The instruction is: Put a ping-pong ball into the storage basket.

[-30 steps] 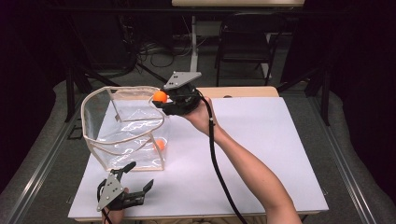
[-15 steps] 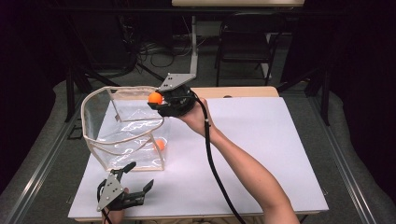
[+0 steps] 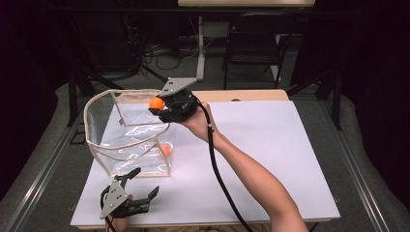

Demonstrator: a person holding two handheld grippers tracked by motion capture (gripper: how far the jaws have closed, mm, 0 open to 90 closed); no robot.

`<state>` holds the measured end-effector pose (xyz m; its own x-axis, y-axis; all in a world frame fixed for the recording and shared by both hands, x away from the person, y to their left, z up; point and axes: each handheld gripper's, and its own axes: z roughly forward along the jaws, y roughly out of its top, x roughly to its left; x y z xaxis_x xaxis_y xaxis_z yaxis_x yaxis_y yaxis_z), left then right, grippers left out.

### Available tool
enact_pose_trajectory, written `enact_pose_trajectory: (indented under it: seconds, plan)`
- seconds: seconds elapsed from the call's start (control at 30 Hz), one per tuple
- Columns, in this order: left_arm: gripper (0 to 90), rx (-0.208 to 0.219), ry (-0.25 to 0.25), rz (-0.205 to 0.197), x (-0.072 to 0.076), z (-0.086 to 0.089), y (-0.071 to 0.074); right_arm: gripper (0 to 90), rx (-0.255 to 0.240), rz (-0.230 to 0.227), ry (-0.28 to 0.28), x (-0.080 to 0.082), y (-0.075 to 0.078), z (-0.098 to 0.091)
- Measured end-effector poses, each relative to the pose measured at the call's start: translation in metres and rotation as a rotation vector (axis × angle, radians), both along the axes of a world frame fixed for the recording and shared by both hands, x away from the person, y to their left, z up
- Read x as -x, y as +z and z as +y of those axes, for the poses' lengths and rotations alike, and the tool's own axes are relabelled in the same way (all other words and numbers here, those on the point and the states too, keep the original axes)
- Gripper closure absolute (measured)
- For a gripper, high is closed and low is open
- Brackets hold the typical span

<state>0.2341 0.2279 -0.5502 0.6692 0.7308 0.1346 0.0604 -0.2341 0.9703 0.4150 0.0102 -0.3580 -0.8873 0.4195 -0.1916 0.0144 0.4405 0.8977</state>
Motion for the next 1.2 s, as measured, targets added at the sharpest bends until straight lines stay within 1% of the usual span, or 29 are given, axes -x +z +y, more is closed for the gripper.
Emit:
enact_pose_trajectory:
  seconds: [0.23,0.57,1.2]
  plan:
    - [15.6,0.001,0.0,0.001,0.0,0.0,0.0,51.1,0.009,0.002,0.008,0.0,-0.001,0.006]
    - [15.6,0.002,0.0,0.001,0.0,0.0,0.0,51.2,0.035,0.013,0.017,0.0,-0.005,0.015]
    - [15.6,0.0,0.001,-0.001,0.001,0.001,0.0,51.1,0.075,0.021,0.031,0.001,-0.008,0.026]
